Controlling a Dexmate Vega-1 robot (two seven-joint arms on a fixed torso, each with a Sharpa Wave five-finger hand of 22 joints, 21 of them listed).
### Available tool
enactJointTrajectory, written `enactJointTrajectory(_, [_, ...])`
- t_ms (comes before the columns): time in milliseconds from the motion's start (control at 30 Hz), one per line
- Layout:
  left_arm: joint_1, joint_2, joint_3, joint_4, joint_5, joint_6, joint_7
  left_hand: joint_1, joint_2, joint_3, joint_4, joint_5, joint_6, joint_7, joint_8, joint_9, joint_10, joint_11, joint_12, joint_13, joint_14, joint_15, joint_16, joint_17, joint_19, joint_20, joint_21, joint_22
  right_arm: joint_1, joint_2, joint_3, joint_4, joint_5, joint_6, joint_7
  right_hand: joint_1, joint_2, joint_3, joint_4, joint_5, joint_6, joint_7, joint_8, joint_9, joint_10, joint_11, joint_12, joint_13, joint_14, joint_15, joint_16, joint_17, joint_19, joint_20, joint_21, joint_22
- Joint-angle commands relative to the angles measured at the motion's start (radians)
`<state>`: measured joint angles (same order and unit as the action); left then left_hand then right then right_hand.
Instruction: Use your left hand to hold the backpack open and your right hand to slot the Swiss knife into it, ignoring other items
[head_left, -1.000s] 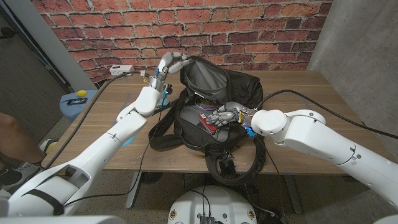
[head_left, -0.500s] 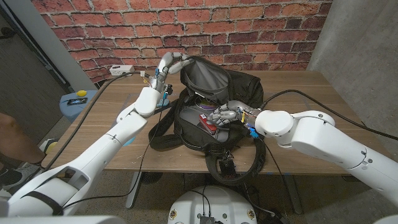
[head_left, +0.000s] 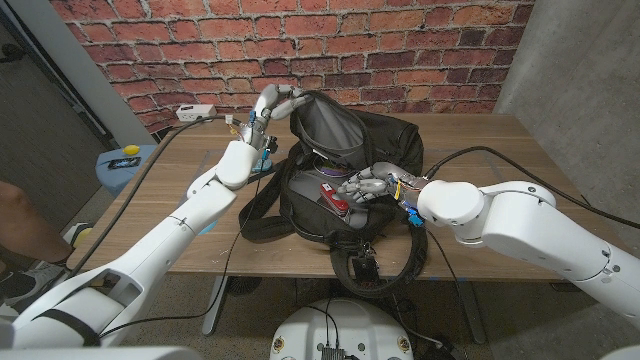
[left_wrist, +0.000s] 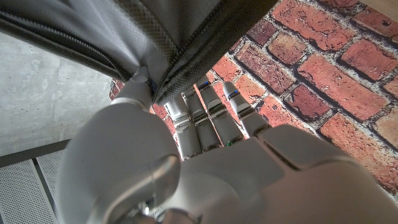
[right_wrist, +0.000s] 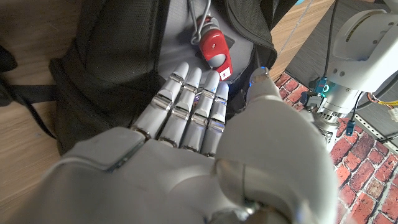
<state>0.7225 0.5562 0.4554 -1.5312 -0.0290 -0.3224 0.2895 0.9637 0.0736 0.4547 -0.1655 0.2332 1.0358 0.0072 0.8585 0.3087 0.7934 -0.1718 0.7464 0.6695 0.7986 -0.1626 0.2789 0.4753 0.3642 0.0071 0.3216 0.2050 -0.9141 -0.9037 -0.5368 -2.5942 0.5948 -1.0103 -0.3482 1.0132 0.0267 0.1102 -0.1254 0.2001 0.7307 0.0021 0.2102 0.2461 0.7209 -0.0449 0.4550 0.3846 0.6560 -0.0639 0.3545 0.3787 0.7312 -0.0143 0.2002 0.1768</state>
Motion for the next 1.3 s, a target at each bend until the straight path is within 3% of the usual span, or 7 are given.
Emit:
enactJointTrajectory(33, [-0.002, 0.0, -0.003, 0.009, -0.006, -0.016, -0.009, 0.001, 0.011, 0.006, 0.001, 0.004, 0.0, 0.0, 0.005, 0.003, 0.012, -0.005, -0.003, 0.002, 0.006, -0.002, 0.003, 0.004, 0.0, 0.001, 0.006, 0.003, -0.089, -0.01, 0.087, -0.072, 0.069, -0.055, -0.1, -0.003, 0.0, -0.004, 0.001, 0.003, 0.012, 0.002, 0.005, 0.002, 0.005, 0.007, -0.002, 0.001, -0.003, -0.057, 0.003, 0.006, -0.001, 0.0, 0.003, 0.004])
enactJointTrajectory(633, [-0.009, 0.004, -0.006, 0.013, -0.007, -0.031, -0.021, 0.001, 0.012, 0.006, 0.002, 0.004, -0.001, 0.0, 0.006, 0.004, 0.012, -0.005, -0.003, 0.003, 0.005, -0.003, 0.002, 0.004, -0.002, -0.001, 0.007, 0.003, -0.196, -0.025, 0.222, -0.153, 0.162, -0.161, -0.211, 0.0, 0.003, -0.004, -0.003, 0.002, 0.018, 0.0, 0.007, 0.0, 0.015, 0.008, -0.004, -0.006, -0.003, -0.058, 0.007, 0.008, 0.0, -0.003, 0.005, 0.003])
enactJointTrajectory(1000, [0.008, 0.017, -0.013, -0.029, -0.005, -0.02, -0.026, 0.0, 0.012, 0.006, 0.002, 0.005, -0.002, -0.002, 0.006, 0.004, 0.012, -0.008, -0.004, 0.004, 0.005, -0.003, 0.001, 0.004, -0.002, -0.001, 0.007, 0.003, -0.289, -0.069, 0.349, -0.173, 0.17, -0.143, -0.243, 0.002, 0.007, -0.003, -0.004, 0.002, 0.033, -0.001, 0.012, 0.0, 0.02, 0.01, -0.006, -0.011, 0.008, -0.064, 0.013, 0.009, 0.003, -0.007, 0.007, 0.003])
enactJointTrajectory(1300, [0.035, 0.036, -0.026, -0.071, -0.01, -0.005, -0.032, -0.001, 0.012, 0.006, 0.003, 0.005, -0.001, -0.002, 0.005, 0.001, 0.012, -0.007, -0.005, 0.003, 0.004, -0.003, 0.0, 0.005, -0.004, -0.001, 0.007, 0.003, -0.343, -0.103, 0.41, -0.155, 0.148, -0.093, -0.24, 0.003, 0.01, -0.003, -0.005, 0.001, 0.036, -0.004, 0.013, -0.001, 0.012, 0.014, -0.012, -0.014, 0.009, -0.064, 0.015, 0.01, 0.005, -0.009, 0.008, 0.003])
